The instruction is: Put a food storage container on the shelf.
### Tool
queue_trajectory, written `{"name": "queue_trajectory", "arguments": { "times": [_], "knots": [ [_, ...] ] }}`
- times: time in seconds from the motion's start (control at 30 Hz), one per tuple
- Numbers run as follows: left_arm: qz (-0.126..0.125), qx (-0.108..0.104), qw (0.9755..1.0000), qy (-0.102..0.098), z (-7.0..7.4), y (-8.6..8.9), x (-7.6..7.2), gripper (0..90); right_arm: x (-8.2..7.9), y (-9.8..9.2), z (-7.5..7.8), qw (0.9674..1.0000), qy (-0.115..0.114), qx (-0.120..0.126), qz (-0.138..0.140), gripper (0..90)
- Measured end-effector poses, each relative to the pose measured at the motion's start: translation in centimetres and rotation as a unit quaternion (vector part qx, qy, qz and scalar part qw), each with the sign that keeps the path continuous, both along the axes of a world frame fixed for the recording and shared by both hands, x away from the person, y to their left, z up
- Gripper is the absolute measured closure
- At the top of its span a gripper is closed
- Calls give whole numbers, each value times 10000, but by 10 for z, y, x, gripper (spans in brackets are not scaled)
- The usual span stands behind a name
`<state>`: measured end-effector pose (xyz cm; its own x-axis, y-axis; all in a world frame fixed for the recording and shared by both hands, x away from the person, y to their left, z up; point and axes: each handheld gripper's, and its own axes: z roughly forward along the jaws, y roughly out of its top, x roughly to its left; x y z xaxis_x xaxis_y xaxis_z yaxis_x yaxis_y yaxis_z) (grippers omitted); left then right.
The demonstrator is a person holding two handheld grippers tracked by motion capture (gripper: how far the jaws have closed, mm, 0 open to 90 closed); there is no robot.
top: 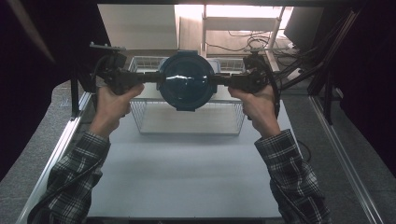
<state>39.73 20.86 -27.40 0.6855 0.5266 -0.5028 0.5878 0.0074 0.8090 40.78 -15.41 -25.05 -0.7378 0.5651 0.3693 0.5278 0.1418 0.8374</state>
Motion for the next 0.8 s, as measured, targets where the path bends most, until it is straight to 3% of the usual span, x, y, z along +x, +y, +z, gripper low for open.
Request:
{"name": "queue_trajectory", "arguments": {
  "times": [0.3,0.47,0.8],
  "knots": [
    [167,-148,9997,134,17,3,26,559,23,6,18,9999,-26,26,-148,567],
    [235,-87,9995,169,24,3,37,559,35,6,22,9998,48,90,-175,564],
    [315,-359,9984,309,18,2,57,560,55,5,24,9992,137,164,-326,561]
  ]
}}
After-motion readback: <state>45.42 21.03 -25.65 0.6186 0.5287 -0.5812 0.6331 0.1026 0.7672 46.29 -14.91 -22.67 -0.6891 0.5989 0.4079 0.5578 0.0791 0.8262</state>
